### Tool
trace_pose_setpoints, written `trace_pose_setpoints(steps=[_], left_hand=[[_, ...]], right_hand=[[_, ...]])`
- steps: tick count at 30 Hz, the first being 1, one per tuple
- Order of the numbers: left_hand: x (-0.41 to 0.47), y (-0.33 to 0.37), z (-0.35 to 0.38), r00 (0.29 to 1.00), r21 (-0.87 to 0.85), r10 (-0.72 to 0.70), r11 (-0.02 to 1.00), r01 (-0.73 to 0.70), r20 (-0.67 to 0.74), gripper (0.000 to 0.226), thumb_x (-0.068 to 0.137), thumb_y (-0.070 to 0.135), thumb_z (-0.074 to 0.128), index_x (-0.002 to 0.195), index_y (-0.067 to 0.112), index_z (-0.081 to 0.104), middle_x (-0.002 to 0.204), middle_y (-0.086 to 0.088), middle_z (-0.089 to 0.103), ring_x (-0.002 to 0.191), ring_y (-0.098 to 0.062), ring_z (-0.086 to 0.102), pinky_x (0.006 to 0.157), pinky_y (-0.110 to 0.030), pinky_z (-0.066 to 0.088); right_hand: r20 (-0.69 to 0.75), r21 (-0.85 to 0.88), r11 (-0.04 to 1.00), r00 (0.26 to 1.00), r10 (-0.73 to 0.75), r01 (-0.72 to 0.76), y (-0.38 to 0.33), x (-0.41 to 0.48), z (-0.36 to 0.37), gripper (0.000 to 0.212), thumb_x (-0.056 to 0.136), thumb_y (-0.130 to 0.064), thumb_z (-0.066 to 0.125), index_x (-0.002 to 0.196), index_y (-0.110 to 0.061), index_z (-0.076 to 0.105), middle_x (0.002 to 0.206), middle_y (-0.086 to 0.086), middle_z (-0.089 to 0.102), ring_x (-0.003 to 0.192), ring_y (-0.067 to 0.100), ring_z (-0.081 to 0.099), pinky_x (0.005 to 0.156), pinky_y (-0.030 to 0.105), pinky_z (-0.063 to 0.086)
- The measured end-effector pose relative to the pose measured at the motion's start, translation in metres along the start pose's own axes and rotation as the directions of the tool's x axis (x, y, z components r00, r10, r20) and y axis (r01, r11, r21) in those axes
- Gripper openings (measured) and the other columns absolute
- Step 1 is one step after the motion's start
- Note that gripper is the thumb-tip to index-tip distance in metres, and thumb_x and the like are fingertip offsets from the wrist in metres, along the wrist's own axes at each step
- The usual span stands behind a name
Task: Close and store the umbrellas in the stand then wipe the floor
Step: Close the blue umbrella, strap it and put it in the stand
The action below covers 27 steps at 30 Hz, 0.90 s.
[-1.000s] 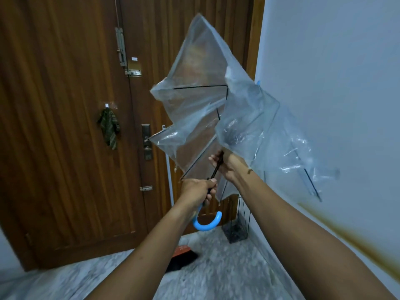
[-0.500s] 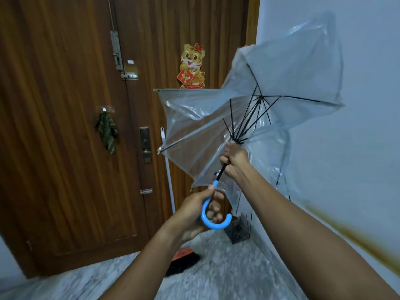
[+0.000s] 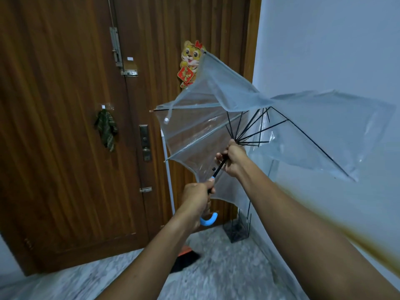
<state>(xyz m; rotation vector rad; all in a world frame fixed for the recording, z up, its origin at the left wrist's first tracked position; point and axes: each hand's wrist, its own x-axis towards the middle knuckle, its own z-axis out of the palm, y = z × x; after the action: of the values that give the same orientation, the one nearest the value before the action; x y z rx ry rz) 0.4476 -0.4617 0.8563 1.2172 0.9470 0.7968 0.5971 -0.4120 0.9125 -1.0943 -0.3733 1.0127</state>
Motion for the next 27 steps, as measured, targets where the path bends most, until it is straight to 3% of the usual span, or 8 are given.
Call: trace_pose_setpoints(steps=[4,6,11,15,18,21,24,27], left_hand=[[0.006,0.002,0.005,0.994,0.066,0.049,0.997,-0.043,-0.095,0.038,0.097,0.039,0.059,0.074,0.01,0.061,0.04,0.003,0.035,0.035,-0.014,0.031,0.047,-0.025,0.028],[0.012,0.004,0.009,0.988,0.058,0.082,0.996,-0.075,-0.13,0.037,0.095,0.037,0.062,0.07,0.01,0.063,0.039,0.002,0.039,0.04,-0.017,0.035,0.052,-0.027,0.03],[0.022,0.006,0.011,0.962,0.126,0.159,0.983,-0.133,-0.223,0.043,0.093,0.03,0.065,0.055,0.012,0.057,0.046,-0.005,0.044,0.049,-0.023,0.042,0.055,-0.03,0.032],[0.025,-0.005,0.003,0.959,0.206,0.164,0.972,-0.116,-0.233,0.042,0.093,0.035,0.063,0.06,0.01,0.057,0.045,-0.003,0.041,0.046,-0.02,0.039,0.054,-0.029,0.03],[0.03,-0.017,-0.005,0.944,0.278,0.227,0.947,-0.158,-0.238,0.046,0.096,0.037,0.059,0.058,0.013,0.054,0.052,-0.004,0.042,0.05,-0.018,0.038,0.053,-0.03,0.025],[0.041,-0.019,-0.014,0.908,0.303,0.297,0.93,-0.206,-0.296,0.05,0.097,0.037,0.059,0.056,0.008,0.056,0.05,-0.003,0.047,0.049,-0.015,0.041,0.052,-0.03,0.027],[0.048,-0.014,-0.019,0.858,0.292,0.366,0.918,-0.269,-0.359,0.049,0.098,0.034,0.058,0.056,0.011,0.05,0.052,-0.005,0.042,0.049,-0.015,0.036,0.05,-0.03,0.023],[0.05,-0.009,-0.02,0.813,0.246,0.407,0.911,-0.331,-0.416,0.048,0.099,0.03,0.056,0.059,0.01,0.041,0.057,-0.008,0.032,0.053,-0.016,0.029,0.051,-0.031,0.018]], right_hand=[[-0.011,-0.05,0.998,0.999,-0.037,0.036,0.004,-0.005,0.006,0.04,0.109,-0.038,0.031,0.077,-0.015,0.042,0.048,-0.004,0.044,0.05,0.015,0.06,0.06,0.032,0.047],[0.003,-0.071,0.997,1.0,-0.031,0.032,0.014,-0.009,0.009,0.041,0.108,-0.039,0.032,0.076,-0.016,0.042,0.042,-0.006,0.046,0.048,0.015,0.064,0.062,0.03,0.043],[0.093,-0.131,0.99,0.993,0.07,-0.058,0.043,-0.016,0.007,0.058,0.106,-0.053,0.027,0.068,-0.013,0.046,0.042,-0.001,0.059,0.046,0.013,0.061,0.045,0.017,0.038],[0.08,-0.271,0.96,0.992,0.099,-0.073,0.049,-0.013,-0.001,0.066,0.103,-0.061,0.024,0.086,-0.011,0.062,0.078,0.008,0.072,0.053,0.016,0.063,0.038,0.016,0.043],[0.11,-0.309,0.948,0.987,0.113,-0.074,0.06,-0.02,-0.003,0.054,0.105,-0.055,0.03,0.097,-0.014,0.064,0.088,0.006,0.074,0.072,0.021,0.067,0.051,0.026,0.051],[0.13,-0.516,0.853,0.991,-0.012,0.078,0.076,-0.034,0.002,0.044,0.107,-0.042,0.035,0.113,-0.009,0.062,0.104,0.01,0.071,0.083,0.022,0.065,0.065,0.031,0.051],[0.239,-0.624,0.738,0.962,-0.135,0.259,0.078,-0.046,0.0,0.028,0.101,-0.033,0.05,0.092,-0.013,0.067,0.106,0.002,0.071,0.099,0.021,0.066,0.091,0.038,0.053],[0.133,-0.578,0.669,0.863,-0.488,0.468,0.056,-0.066,-0.006,0.028,0.09,-0.035,0.064,0.069,-0.016,0.068,0.068,-0.005,0.069,0.068,0.015,0.066,0.071,0.034,0.055]])
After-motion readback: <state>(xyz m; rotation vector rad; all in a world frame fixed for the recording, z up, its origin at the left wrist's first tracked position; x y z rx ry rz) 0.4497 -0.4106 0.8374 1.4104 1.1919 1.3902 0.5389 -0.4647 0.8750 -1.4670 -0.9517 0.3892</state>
